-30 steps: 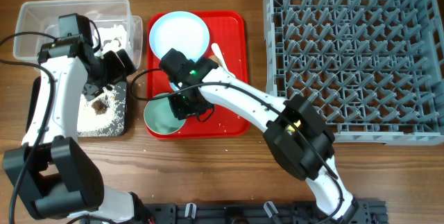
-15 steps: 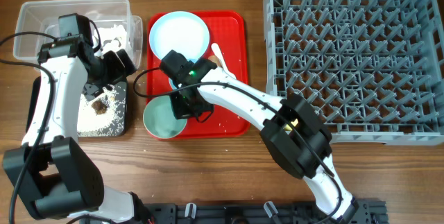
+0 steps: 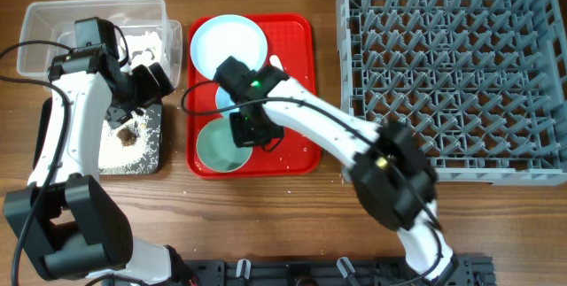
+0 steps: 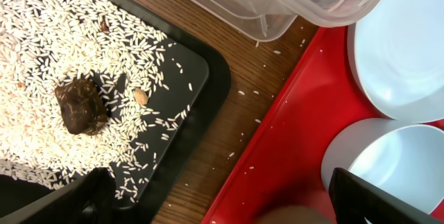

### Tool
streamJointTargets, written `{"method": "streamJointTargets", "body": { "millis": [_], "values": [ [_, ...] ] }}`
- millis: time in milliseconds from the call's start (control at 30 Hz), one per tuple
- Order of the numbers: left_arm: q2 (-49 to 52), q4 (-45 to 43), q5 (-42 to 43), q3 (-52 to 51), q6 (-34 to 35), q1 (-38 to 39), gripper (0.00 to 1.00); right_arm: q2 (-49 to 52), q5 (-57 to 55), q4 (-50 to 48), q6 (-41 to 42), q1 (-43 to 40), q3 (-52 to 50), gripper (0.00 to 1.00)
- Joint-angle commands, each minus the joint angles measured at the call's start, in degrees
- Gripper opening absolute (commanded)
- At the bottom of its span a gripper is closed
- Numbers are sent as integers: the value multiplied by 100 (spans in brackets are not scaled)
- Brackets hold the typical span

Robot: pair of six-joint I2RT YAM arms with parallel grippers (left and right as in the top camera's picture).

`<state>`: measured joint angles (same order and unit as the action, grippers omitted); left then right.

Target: Sort waste into correct bins and load items into the dishwasher rack

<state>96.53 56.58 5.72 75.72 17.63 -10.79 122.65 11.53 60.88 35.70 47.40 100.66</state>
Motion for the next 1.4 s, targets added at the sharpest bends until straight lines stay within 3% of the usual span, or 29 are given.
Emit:
{"method": "streamJointTargets", "body": {
  "millis": [0,67,233,400,600,767,900,1100,1367],
  "values": [
    [-22,-17,46,109,-92,-22,100,-1204,-796,234,-120,-68,122,4],
    [-22,-17,46,109,-92,-22,100,-1565,-1379,437,-111,-179,122,4],
    [-22,-17,46,109,-92,-22,100,-2190,-4039,761,-76,-962,122,4],
    [-22,-17,46,109,-92,-22,100,-2076,-5967,-118,-442,-2076,122,4],
    [-22,-17,46,109,-92,-22,100,-1578,-6594,-1958,-2465,-2861,109,4],
    [-22,-17,46,109,-92,-22,100,-826,-7025,-3703,-4861,-2992,109,4],
    [-22,-17,46,109,-92,-22,100,-116,-7311,-5071,-6133,-2992,109,4],
    [-22,-17,46,109,-92,-22,100,452,-7643,-6102,-6741,-3040,107,4],
    [-22,-17,46,109,-92,-22,100,542,-7624,-5327,-6653,-2935,101,4]
  ]
}}
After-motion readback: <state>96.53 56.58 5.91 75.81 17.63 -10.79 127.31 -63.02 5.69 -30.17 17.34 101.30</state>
